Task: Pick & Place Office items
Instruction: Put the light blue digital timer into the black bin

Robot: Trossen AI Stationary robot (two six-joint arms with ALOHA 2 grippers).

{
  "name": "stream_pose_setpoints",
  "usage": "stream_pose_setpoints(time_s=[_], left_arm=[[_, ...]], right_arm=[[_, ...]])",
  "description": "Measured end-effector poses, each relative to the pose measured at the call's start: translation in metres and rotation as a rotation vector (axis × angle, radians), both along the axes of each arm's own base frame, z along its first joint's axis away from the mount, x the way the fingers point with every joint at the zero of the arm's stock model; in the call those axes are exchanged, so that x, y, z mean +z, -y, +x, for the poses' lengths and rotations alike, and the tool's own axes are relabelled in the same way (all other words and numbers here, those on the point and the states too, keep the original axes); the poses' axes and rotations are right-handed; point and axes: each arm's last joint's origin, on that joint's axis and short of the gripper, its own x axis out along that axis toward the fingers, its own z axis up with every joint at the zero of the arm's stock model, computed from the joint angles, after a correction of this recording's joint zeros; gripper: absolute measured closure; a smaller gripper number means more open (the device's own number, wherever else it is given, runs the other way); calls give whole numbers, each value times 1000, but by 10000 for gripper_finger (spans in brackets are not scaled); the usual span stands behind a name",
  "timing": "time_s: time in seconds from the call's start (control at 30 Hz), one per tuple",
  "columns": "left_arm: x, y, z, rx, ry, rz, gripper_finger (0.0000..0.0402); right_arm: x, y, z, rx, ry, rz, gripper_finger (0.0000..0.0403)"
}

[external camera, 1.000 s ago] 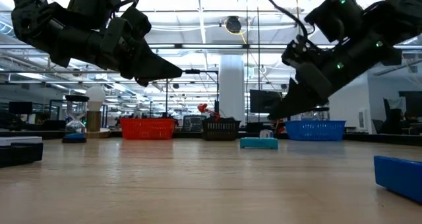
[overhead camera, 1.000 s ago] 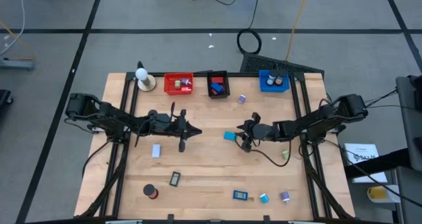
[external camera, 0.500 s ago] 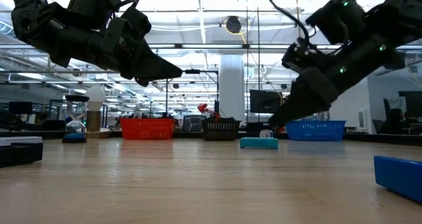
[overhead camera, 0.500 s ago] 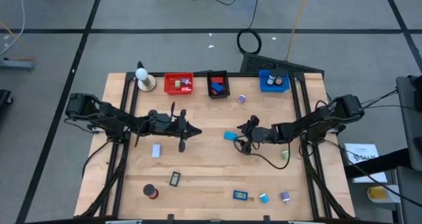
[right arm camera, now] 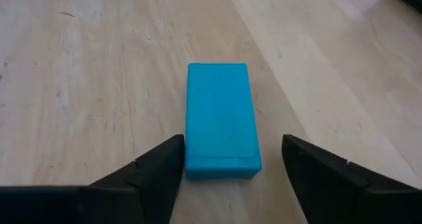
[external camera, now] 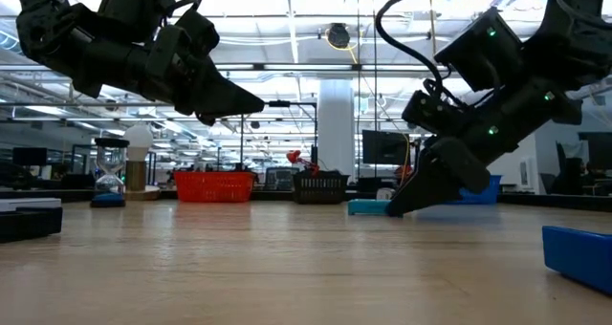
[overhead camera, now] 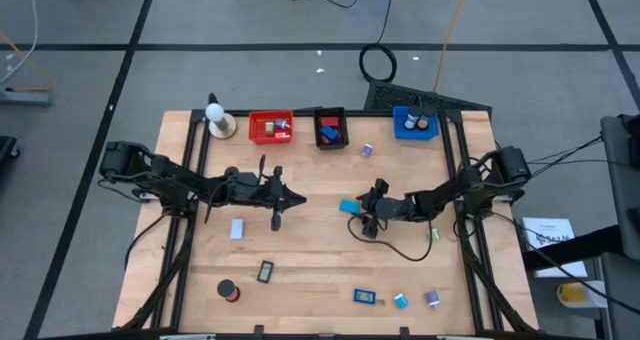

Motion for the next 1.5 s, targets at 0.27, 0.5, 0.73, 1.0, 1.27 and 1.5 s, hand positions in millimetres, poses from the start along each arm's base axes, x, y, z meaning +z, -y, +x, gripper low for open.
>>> stream_pose_setpoints(time_s=[0.27,0.5,0.73,1.0,1.27,1.5], left_arm=[[0,0,0,0,0,0,371],[0,0,0,0,0,0,371],[0,0,0,0,1,0,371],[0,0,0,0,0,0,371],[0,0,0,0,0,0,371],[0,0,0,0,0,0,371]], right_arm=[[0,0,0,-1,-7,3,229],[3,1,-1,-33,13,37,251],[21,17,1,-180,122,70,239],[39,82,7,-479,191,165,249],[75,138,28,-572,145,72,244],[98,178,43,-600,87,89,245]])
